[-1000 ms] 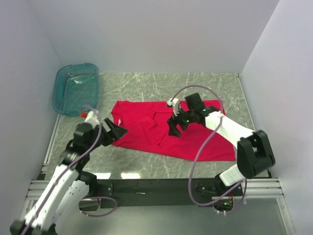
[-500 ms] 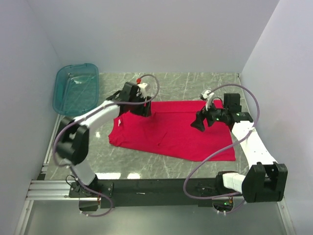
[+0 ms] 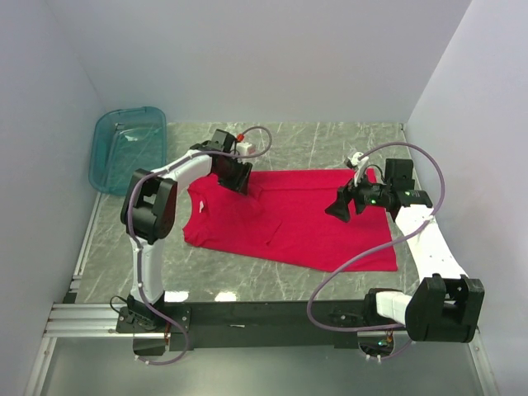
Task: Fold and stack the t-shirts
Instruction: Fold the tshirt
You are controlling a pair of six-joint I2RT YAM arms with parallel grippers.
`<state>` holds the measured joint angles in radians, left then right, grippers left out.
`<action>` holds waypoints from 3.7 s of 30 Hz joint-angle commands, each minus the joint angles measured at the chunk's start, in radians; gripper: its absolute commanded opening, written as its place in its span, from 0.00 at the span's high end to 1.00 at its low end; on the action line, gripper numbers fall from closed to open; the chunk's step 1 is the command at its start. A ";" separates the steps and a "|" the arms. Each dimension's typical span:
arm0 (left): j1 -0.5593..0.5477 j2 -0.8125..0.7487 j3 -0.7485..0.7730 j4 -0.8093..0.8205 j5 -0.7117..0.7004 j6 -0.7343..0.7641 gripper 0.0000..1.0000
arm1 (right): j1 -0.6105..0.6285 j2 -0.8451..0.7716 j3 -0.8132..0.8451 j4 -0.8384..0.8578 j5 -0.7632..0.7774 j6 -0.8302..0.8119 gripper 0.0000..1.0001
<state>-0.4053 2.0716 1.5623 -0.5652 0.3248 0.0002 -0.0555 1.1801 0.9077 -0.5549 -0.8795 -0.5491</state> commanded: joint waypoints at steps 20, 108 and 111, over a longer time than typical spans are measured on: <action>-0.004 0.091 0.084 -0.044 0.198 0.040 0.54 | -0.038 -0.005 -0.007 0.000 -0.045 -0.003 0.08; 0.065 -0.275 -0.191 0.087 0.379 -0.075 0.99 | -0.187 -0.123 -0.494 -0.224 0.939 -1.034 0.63; 0.065 -0.278 -0.192 0.087 0.379 -0.074 0.99 | -0.188 -0.103 -0.497 -0.209 0.935 -1.022 0.67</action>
<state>-0.3435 1.8015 1.3651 -0.4873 0.6708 -0.0727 -0.2363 1.0466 0.4309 -0.8303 0.0803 -1.5829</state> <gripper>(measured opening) 0.013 0.349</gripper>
